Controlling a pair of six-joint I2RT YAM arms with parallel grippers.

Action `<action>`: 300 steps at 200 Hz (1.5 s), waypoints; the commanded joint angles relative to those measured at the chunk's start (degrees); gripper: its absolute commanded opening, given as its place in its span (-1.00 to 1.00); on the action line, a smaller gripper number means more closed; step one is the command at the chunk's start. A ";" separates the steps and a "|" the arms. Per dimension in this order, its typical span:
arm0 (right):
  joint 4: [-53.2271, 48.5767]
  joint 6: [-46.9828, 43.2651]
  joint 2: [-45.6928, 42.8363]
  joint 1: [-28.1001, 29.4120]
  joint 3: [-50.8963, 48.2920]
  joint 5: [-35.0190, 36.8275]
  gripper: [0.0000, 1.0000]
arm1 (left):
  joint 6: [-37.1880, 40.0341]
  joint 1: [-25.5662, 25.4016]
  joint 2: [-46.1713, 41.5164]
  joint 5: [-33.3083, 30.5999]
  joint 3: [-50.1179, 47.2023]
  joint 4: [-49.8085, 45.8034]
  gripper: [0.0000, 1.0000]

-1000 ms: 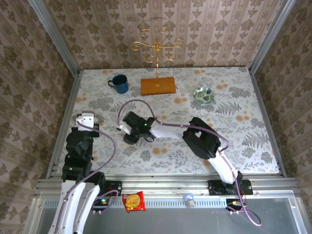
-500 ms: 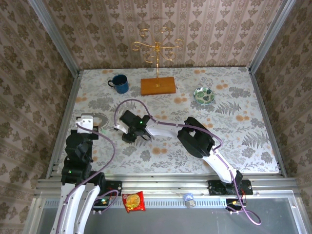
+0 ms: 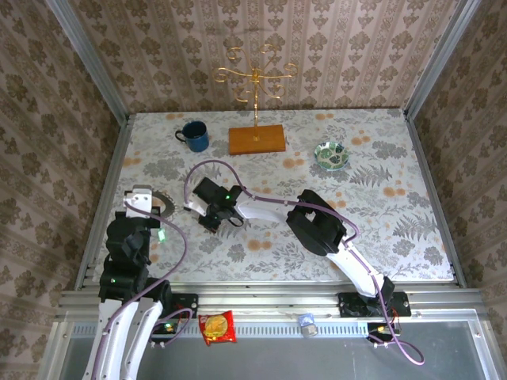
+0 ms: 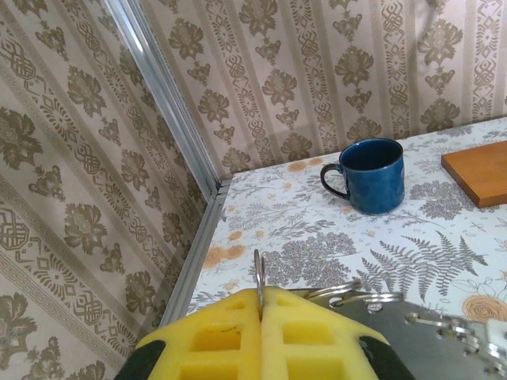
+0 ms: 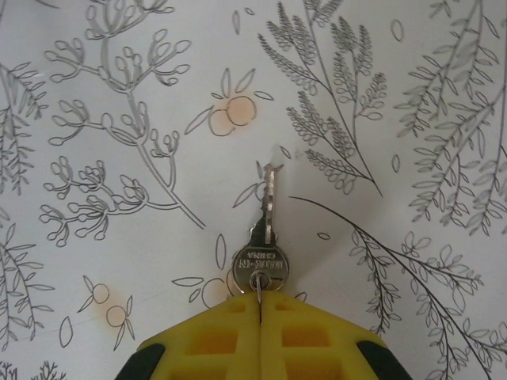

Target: Put the keys on the keyring

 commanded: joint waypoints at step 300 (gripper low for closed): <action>14.19 -12.07 -73.17 1.29 -63.71 11.19 -1.00 | 3.48 -25.59 29.00 53.08 2.97 9.84 -1.00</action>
